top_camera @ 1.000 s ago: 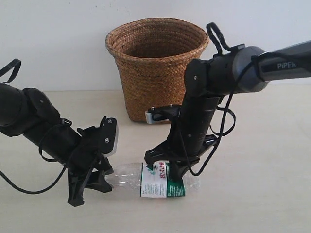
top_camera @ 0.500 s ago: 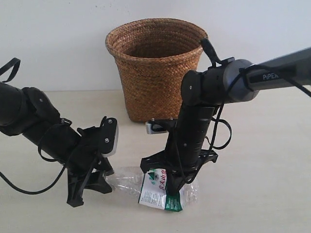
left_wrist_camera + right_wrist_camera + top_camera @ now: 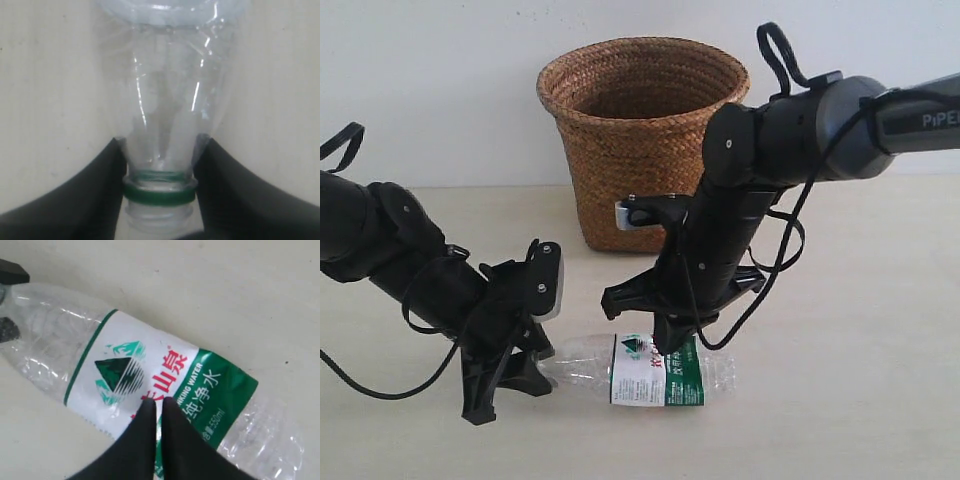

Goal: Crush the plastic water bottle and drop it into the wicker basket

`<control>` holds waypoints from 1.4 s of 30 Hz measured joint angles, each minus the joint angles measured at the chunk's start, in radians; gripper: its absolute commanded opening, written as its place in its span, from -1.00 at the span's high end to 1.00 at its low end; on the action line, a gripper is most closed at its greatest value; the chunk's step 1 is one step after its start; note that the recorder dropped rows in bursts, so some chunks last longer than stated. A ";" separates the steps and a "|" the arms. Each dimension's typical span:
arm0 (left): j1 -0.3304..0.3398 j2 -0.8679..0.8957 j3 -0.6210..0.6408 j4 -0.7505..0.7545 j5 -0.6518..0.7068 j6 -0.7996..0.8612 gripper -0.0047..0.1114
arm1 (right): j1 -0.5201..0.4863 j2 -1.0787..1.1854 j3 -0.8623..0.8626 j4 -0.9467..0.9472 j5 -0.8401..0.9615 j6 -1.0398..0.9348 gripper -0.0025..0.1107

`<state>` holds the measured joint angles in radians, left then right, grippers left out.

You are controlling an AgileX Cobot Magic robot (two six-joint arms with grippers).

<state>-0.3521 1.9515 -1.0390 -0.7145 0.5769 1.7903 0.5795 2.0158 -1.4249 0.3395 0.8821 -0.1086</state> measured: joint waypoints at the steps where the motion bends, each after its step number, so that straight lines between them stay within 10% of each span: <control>1: 0.000 0.000 0.000 0.000 0.000 0.000 0.85 | 0.000 0.000 0.000 0.005 -0.002 -0.003 0.96; 42: 0.002 0.000 0.005 0.009 0.001 -0.010 0.85 | 0.009 0.053 -0.029 0.088 -0.019 -0.065 0.96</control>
<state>-0.3503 1.9513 -1.0342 -0.7053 0.5782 1.7805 0.5886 2.0689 -1.4543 0.4277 0.8634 -0.1738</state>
